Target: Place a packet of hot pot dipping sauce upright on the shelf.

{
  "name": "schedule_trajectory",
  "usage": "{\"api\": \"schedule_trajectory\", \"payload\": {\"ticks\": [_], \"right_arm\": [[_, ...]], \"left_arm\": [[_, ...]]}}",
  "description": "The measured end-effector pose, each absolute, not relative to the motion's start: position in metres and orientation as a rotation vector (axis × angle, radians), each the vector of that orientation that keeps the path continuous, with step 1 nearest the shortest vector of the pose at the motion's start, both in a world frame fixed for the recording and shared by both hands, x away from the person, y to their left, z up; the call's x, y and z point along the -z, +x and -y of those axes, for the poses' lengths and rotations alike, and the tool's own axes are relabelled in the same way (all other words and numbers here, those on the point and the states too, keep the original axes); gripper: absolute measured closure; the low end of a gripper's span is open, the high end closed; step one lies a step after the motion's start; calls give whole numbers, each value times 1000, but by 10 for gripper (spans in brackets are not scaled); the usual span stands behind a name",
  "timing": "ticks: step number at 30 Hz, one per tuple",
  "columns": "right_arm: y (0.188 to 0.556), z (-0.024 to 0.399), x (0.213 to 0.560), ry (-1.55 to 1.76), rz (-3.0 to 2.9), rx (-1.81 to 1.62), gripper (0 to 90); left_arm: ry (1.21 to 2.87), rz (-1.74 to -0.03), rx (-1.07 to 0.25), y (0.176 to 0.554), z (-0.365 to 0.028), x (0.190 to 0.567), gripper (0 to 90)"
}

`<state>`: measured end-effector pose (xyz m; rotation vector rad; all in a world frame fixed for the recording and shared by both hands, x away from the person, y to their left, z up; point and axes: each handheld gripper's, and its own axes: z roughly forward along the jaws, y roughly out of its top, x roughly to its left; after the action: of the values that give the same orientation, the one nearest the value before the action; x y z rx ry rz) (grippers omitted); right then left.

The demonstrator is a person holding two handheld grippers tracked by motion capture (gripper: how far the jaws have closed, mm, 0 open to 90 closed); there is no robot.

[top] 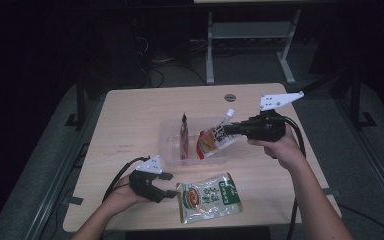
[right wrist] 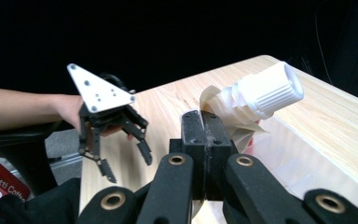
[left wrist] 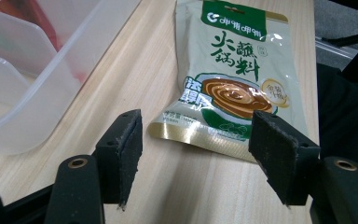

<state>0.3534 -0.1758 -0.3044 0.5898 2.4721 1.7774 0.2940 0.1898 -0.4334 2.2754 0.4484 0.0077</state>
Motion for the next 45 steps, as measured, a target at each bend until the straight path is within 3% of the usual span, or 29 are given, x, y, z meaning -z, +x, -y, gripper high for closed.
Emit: {"api": "schedule_trajectory", "payload": {"ticks": [15, 45], "right_arm": [[391, 164, 322, 700, -2518, -1669, 900], [412, 135, 344, 770, -2557, -1624, 899]], "left_arm": [[2293, -441, -4, 294, -191, 435, 334], [2300, -448, 23, 293, -187, 440, 309]]}}
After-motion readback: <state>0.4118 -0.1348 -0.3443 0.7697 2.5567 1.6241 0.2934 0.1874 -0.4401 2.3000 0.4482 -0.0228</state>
